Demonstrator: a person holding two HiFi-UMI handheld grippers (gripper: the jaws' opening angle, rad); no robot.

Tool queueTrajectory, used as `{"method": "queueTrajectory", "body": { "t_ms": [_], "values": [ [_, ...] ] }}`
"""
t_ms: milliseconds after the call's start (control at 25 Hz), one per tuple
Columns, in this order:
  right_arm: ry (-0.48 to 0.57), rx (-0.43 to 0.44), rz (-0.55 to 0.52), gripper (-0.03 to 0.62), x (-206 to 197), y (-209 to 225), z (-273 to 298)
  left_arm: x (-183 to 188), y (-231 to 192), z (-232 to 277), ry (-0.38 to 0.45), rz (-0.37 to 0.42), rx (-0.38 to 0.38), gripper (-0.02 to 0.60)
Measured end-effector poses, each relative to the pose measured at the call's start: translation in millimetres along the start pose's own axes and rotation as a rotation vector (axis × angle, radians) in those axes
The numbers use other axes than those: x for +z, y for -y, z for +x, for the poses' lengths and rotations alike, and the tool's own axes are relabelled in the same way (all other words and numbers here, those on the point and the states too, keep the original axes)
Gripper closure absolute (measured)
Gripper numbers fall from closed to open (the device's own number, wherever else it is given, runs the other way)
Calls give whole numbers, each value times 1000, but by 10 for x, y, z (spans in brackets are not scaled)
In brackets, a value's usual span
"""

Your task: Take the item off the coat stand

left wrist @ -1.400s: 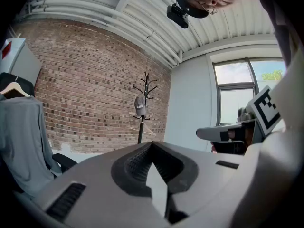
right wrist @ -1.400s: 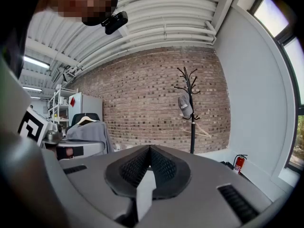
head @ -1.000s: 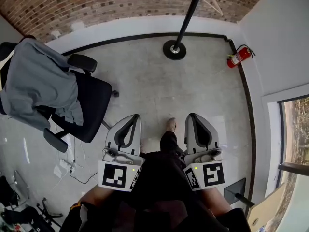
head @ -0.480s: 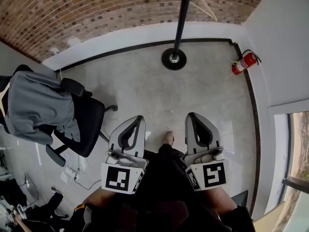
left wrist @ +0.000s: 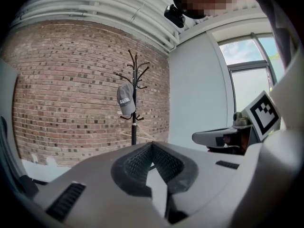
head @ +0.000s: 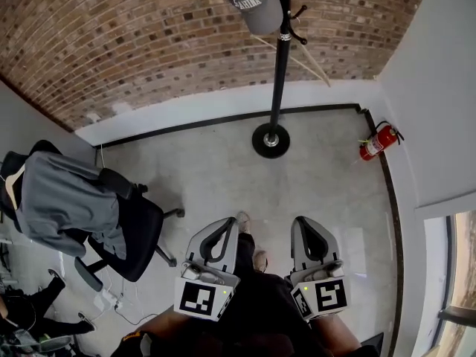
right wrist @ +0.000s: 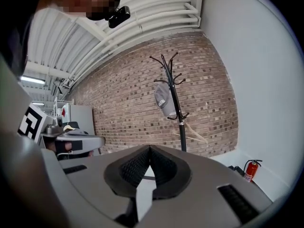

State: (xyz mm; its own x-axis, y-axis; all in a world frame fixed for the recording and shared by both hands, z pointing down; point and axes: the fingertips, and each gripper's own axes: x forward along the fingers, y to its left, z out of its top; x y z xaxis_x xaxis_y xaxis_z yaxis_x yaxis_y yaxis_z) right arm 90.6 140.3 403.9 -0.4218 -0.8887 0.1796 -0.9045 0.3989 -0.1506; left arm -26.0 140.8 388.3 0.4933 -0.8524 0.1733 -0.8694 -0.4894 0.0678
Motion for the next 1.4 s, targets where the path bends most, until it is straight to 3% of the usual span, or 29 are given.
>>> {"method": "queueTrajectory", "body": {
  "t_ms": [120,360,800,920,1080,1400],
  "values": [
    [-6,0,-3,580,75,162,197,1,-40,330,-19,-2,-32,557],
    [8,-1,18,580,390,540,834,335,-224,1184,60,-28,-100,557],
    [5,42,12,580,956,938,2200,725,-1180,2168,98,-35,-105,557],
    [41,67,4,580,1196,1026,2501,878,-1458,2279,124,-20,-74,557],
    [75,173,-10,580,1425,1025,2826,973,-1702,2333,138,-36,-7,557],
    [104,378,53,579,1632,1186,3432,1050,-1986,2493,139,-49,195,557]
  ]
}}
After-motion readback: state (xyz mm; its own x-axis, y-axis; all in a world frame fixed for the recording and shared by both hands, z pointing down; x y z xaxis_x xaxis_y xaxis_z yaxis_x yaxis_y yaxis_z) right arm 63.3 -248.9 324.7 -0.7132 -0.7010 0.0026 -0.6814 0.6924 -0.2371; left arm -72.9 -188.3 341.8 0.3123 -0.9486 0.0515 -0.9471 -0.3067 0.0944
